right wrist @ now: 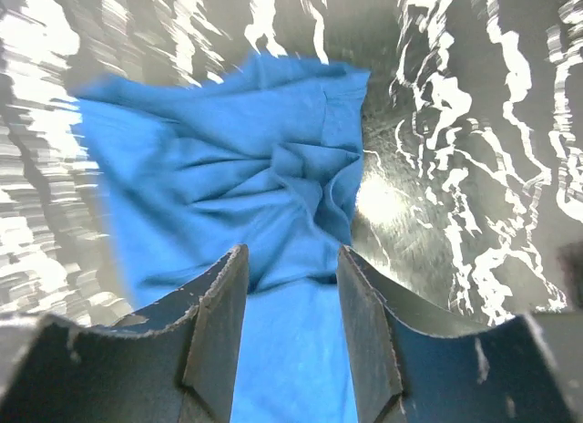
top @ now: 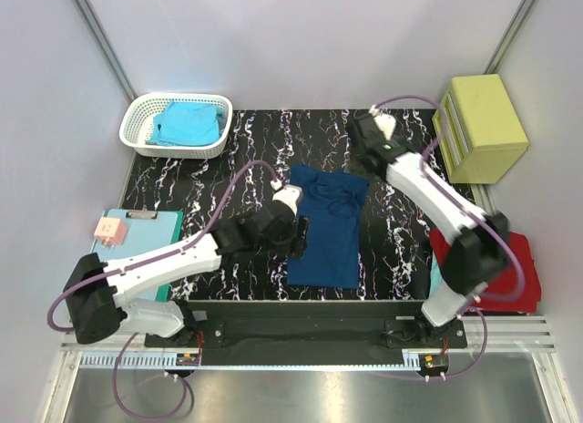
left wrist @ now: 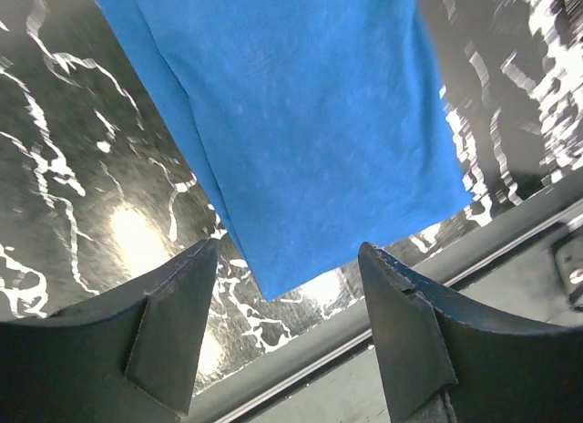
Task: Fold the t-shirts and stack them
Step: Grab one side of the 2/3 rectangular tshirt with both arms
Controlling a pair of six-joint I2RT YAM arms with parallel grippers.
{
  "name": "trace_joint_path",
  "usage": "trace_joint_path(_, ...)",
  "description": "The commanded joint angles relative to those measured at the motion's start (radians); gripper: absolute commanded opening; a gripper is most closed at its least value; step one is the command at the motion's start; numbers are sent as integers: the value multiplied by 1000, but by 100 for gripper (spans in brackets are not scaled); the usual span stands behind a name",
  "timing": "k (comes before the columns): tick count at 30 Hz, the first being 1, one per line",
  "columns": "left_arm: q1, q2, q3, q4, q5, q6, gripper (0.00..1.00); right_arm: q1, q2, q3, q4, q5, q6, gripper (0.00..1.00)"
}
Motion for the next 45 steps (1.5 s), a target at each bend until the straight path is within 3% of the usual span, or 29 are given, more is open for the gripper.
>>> trace_joint_path(1, -2, 19, -24, 21, -45, 10, 68, 52, -206, -232, 17, 25, 73, 49)
trace_joint_path(7, -34, 101, -57, 38, 4, -38, 66, 226, -356, -513, -13, 63, 250, 45)
trace_joint_path(11, -69, 99, -67, 48, 1, -47, 66, 345, -410, -597, -56, 45, 413, 44)
trace_joint_path(16, -80, 128, -73, 48, 1, -49, 66, 402, -419, -672, -65, 31, 485, 44)
trace_joint_path(29, -82, 171, -126, 69, 0, -84, 65, 508, -246, -721, 31, -16, 550, 43)
trace_joint_path(38, -83, 140, -198, 87, 35, -115, 65, 530, -234, -761, 37, -33, 588, 44)
trace_joint_path(45, -114, 104, -208, 89, 34, -133, 64, 611, -317, -741, -100, 22, 679, 43)
